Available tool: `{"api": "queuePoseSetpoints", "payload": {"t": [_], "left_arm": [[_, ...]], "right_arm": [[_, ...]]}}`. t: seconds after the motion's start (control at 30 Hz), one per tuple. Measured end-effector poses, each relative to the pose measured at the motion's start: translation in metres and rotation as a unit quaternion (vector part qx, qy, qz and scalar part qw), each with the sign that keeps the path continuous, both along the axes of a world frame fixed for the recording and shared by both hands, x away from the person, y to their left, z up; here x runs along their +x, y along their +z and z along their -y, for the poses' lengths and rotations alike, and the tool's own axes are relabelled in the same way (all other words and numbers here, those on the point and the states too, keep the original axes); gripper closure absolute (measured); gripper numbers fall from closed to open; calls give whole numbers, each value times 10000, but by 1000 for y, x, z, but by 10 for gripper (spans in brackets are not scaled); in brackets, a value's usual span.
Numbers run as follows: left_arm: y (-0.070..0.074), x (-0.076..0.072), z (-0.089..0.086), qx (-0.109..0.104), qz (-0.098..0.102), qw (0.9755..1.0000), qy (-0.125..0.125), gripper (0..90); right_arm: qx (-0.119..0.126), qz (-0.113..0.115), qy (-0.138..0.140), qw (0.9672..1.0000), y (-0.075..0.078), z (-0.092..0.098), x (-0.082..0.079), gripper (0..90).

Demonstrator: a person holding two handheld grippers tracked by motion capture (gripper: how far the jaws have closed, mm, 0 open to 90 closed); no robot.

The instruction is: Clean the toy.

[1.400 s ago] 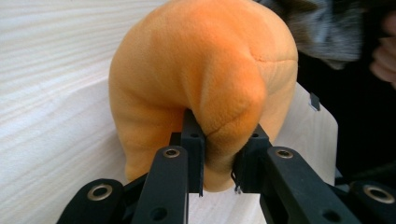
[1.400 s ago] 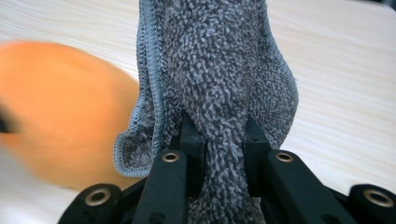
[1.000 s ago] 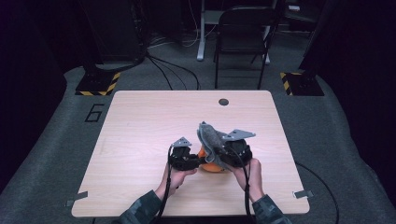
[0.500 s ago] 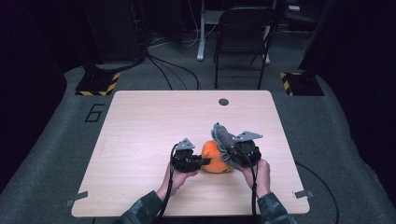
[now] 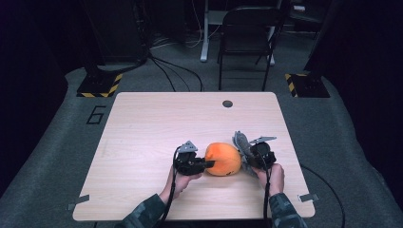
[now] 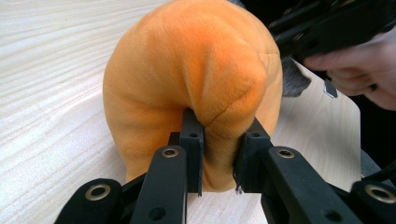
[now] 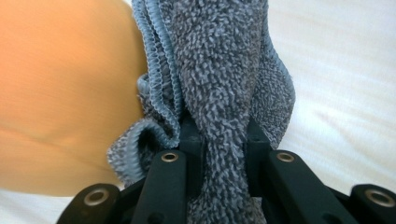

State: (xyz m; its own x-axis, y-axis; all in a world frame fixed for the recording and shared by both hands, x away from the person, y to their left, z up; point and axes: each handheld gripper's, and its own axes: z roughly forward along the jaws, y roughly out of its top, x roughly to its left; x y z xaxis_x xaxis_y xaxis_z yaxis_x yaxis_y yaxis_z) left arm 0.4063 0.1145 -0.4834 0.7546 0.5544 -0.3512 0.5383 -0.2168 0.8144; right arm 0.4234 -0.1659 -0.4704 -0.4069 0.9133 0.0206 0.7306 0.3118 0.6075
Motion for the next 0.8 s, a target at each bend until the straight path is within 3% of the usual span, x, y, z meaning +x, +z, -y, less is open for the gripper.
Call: {"api": "queuePoseSetpoints", "payload": {"t": [0.07,0.13,0.27,0.33,0.37,0.43,0.47,0.57,0.67,0.8], "left_arm": [[0,0,-1,0,8,10000,17,758],[0,0,-1,-1,5,10000,13,757],[0,1,-1,16,17,10000,15,755],[0,1,-1,18,32,10000,31,753],[0,1,-1,18,32,10000,31,753],[1,0,-1,41,50,10000,23,753],[1,0,0,50,48,10000,25,752],[1,0,0,91,99,9999,-3,751],[2,-2,2,120,172,9998,-10,751],[2,-3,3,177,158,9997,-21,751]], "right_arm": [[-104,-187,-57,9998,-8,1,3,759],[-126,-205,-28,9997,-9,3,4,759],[13,269,-7,9996,19,4,-3,758],[227,511,132,9983,36,0,-10,758],[227,511,132,9983,36,0,-10,758],[382,743,289,9961,53,-8,-19,757],[546,944,582,9923,68,-19,-29,757],[847,1099,917,9861,82,-40,-42,757],[882,1155,1174,9824,84,-57,-47,755],[470,1021,1212,9862,67,-68,-42,755]]}}
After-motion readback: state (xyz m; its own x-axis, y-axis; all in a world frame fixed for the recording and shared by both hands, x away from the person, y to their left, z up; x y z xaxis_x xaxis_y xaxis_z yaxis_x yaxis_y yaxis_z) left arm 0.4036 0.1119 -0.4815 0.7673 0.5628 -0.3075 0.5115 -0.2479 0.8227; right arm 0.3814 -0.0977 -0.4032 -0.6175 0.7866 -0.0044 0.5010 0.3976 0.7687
